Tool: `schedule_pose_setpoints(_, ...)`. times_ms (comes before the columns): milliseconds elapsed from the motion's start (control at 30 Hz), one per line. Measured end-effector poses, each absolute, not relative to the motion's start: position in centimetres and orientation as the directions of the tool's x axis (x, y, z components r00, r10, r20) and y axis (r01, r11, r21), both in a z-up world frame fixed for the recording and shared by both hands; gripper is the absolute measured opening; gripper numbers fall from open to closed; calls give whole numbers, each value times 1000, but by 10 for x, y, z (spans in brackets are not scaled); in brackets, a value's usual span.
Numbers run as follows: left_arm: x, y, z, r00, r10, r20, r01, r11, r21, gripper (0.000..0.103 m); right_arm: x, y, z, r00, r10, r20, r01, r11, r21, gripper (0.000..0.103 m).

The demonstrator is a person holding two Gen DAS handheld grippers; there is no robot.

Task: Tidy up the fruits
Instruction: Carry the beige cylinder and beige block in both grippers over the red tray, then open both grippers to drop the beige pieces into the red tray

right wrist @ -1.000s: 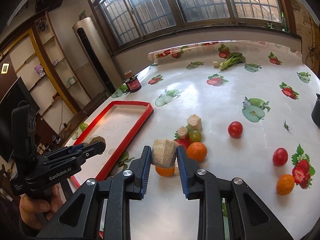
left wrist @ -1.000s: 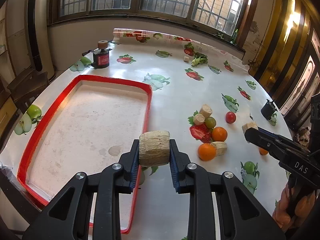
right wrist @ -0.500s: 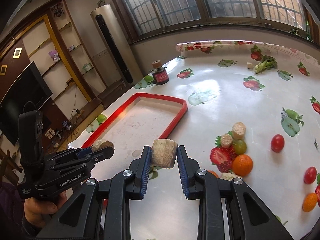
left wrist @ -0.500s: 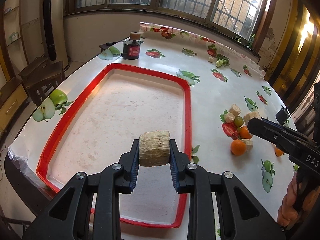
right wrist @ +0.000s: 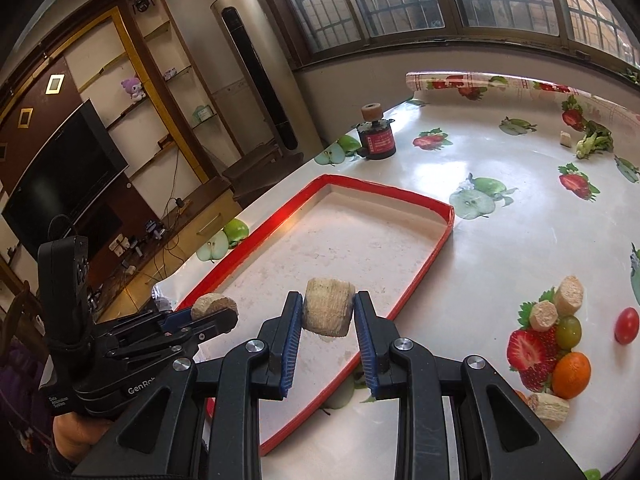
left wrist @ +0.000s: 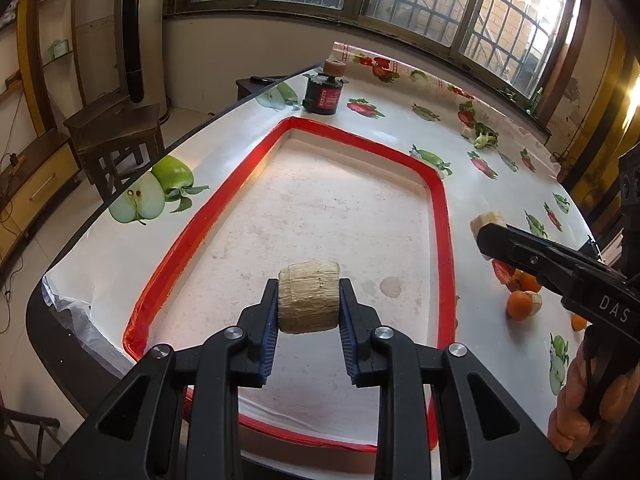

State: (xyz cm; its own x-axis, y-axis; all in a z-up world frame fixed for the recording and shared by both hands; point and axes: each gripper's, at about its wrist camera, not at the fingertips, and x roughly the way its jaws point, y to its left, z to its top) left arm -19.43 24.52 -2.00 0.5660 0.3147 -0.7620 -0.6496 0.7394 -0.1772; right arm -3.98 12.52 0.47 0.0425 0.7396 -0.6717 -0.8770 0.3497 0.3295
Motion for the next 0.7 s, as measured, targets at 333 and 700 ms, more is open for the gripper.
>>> schedule_pose_setpoints(333,-193,260,-37,515,330,-791,-681,718,-144,25,-45,189,-34,-3,658,-753,-908,313,277,28)
schedule_pose_setpoints(700,-195,266,-56,470,332,-818,-706,698,-122,25,-47,216,-65,62,579,-813,-928,334,167,30)
